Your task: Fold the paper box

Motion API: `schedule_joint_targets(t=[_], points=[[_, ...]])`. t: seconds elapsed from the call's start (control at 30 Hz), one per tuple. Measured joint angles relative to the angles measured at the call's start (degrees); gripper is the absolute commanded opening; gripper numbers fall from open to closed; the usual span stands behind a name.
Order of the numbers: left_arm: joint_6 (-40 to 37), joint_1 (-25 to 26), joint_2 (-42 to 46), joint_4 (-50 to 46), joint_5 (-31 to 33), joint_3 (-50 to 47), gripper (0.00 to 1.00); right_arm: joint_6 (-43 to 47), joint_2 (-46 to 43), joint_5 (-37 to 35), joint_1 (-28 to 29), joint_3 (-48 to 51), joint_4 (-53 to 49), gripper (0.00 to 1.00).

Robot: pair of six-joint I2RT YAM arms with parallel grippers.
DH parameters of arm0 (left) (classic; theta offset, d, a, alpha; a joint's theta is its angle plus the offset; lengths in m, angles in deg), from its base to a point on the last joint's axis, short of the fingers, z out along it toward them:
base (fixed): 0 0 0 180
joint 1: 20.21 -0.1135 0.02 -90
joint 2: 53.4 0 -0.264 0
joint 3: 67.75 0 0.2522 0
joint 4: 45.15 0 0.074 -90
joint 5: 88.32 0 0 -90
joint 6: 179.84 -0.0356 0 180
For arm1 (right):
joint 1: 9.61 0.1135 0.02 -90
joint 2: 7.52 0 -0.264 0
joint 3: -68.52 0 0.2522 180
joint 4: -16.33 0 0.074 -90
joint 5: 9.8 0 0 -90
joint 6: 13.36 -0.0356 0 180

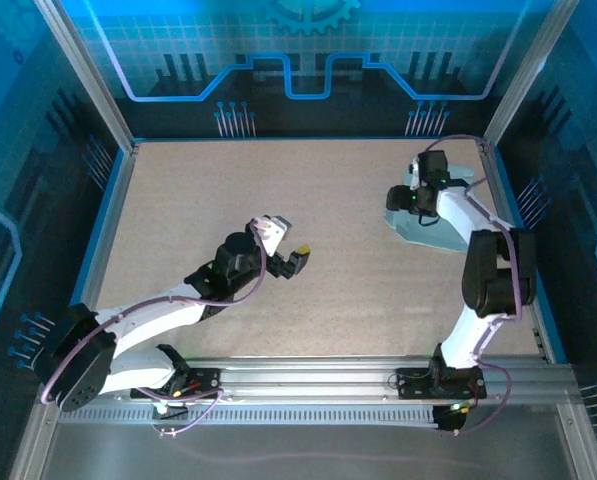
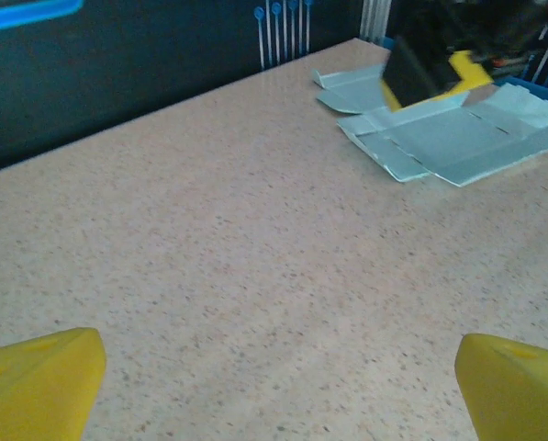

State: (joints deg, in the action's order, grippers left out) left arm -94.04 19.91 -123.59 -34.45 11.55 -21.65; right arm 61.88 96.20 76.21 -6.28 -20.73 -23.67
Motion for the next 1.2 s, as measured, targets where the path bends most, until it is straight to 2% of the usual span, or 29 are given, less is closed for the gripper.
schedule_joint_targets(t=[0.27, 0.5, 0.73, 1.1, 1.2], points=[[1.5, 1.9, -1.0, -4.1, 3.1, 0.0, 0.99, 1.4, 11.3, -17.2, 10.9, -15.5, -10.1, 0.61], [1.3, 2.1, -1.1, -6.3, 4.9, 0.1, 0.99, 0.9, 18.6, -28.7, 14.7, -24.4, -17.3, 0.50], [1.3, 2.1, -1.1, -6.8, 5.4, 0.1, 0.99, -0.4, 22.1, -32.1, 14.7, -27.7, -21.2, 0.39], [1.3, 2.1, -2.3, -7.1, 5.4, 0.1, 0.99, -1.0, 24.2, -32.0, 14.7, -28.1, -22.8, 0.27], [1.3, 2.1, -3.1, -7.3, 5.7, 0.2, 0.99, -1.0, 24.8, -31.6, 14.7, -28.1, -22.8, 0.19]])
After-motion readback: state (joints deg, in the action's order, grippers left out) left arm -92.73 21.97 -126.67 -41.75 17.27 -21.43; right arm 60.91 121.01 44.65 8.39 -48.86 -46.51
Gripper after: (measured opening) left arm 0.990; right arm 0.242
